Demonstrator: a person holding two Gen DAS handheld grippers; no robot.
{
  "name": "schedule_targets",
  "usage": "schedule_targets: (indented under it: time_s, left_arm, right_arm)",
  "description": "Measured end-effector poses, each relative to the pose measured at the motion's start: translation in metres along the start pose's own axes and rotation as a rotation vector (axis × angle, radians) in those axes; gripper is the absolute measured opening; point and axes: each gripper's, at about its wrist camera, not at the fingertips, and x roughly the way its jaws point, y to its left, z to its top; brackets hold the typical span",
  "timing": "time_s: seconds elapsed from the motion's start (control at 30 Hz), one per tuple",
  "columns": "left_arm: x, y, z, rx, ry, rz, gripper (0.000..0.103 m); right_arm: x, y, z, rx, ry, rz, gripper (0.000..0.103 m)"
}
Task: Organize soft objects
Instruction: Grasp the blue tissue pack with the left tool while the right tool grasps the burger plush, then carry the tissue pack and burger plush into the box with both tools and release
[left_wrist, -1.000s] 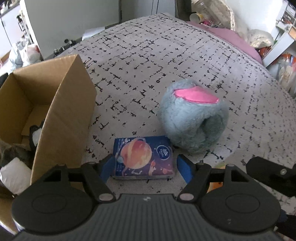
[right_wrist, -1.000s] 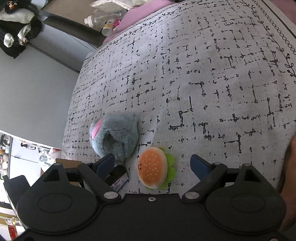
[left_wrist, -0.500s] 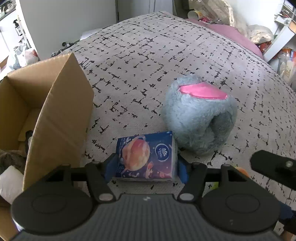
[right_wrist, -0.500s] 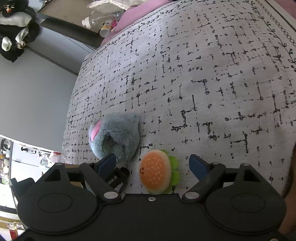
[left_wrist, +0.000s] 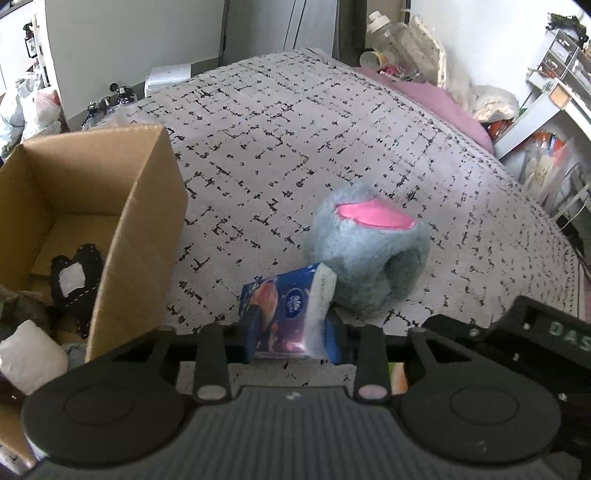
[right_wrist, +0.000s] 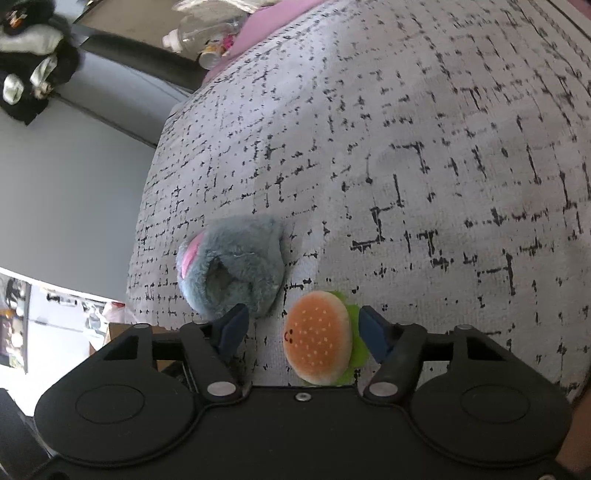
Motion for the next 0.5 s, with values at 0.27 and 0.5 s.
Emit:
schedule_targets:
  time_s: [0.27,0.5]
  left_arm:
    - [-0.013,0.009,-0.001,-0.044,-0.006,-0.042,0.027]
    - [-0.029,0.012,0.0,-0.053,-0.019,-0.071,0.027]
  right_arm:
    - [0.005,-0.003,-0.003,-0.005,-0.001,-0.023,0.054]
    - [0.011,0.001,-0.007,-0.072,0.001,-0.088,0.034]
